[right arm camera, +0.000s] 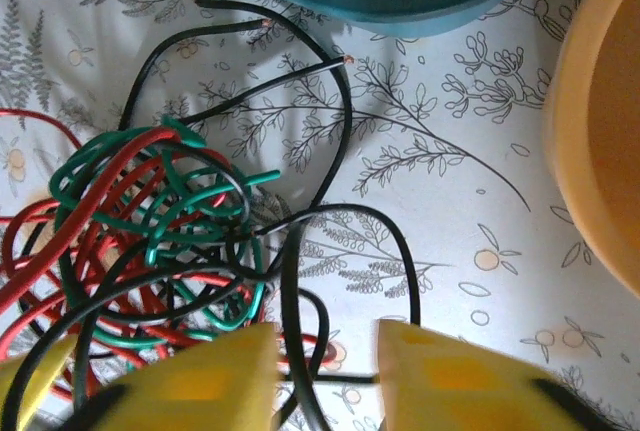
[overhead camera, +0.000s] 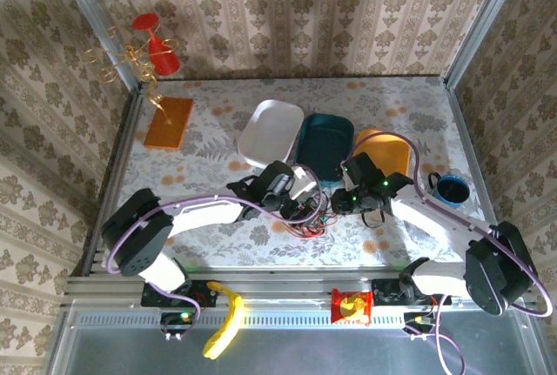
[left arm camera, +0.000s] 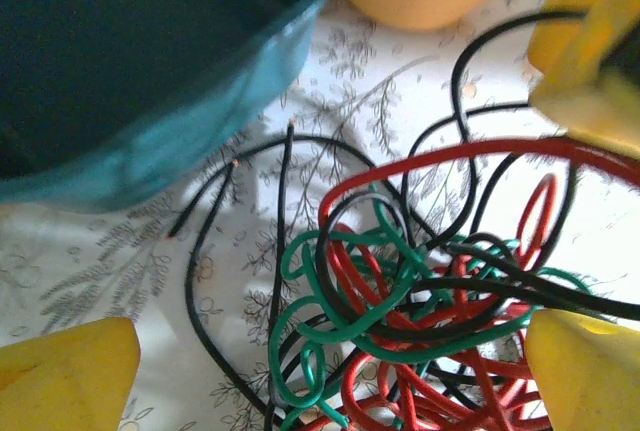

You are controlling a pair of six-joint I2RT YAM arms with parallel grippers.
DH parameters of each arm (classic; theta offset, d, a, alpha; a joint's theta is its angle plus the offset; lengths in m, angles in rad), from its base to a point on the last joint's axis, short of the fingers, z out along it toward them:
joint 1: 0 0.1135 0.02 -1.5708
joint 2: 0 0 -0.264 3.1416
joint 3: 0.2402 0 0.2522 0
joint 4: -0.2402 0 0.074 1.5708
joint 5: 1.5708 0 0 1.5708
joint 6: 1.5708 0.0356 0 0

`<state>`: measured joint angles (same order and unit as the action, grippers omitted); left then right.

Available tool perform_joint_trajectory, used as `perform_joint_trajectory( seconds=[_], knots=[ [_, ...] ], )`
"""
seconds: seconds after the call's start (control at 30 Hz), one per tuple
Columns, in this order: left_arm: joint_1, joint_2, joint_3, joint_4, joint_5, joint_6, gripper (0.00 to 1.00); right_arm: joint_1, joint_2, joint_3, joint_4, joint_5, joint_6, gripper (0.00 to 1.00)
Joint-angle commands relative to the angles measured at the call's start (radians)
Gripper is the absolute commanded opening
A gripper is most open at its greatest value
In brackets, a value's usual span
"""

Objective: Untangle the cables

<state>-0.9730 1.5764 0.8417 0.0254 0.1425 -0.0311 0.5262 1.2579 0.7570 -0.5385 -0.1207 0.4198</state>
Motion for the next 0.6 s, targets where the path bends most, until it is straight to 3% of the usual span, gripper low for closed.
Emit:
perform_joint_trajectory(
  seconds=[0.0,0.1,0.17,0.23,0.43,0.57],
  knots=[
    [-0.008,0.046,0.033,0.024,0.015,0.027,1.00,-0.006,0.009,0.016,0.010,-0.031,-0.001,0.14],
    [-0.008,0.085,0.044,0.029,0.013,0.031,1.00,-0.006,-0.031,0.033,-0.028,-0.013,-0.002,0.07],
    [-0.009,0.113,0.051,0.024,0.014,0.034,0.91,-0.009,-0.069,0.055,-0.053,0.016,0.004,0.06],
    [-0.008,0.145,0.053,0.022,0.006,0.034,0.72,-0.015,-0.114,0.082,-0.079,0.040,0.017,0.03],
    [-0.006,0.205,0.020,0.055,-0.034,-0.002,0.28,-0.040,-0.211,0.164,-0.142,0.126,0.069,0.00],
    [-0.004,0.226,-0.018,0.090,-0.064,-0.044,0.11,-0.065,-0.274,0.223,-0.171,0.203,0.101,0.00]
  ],
)
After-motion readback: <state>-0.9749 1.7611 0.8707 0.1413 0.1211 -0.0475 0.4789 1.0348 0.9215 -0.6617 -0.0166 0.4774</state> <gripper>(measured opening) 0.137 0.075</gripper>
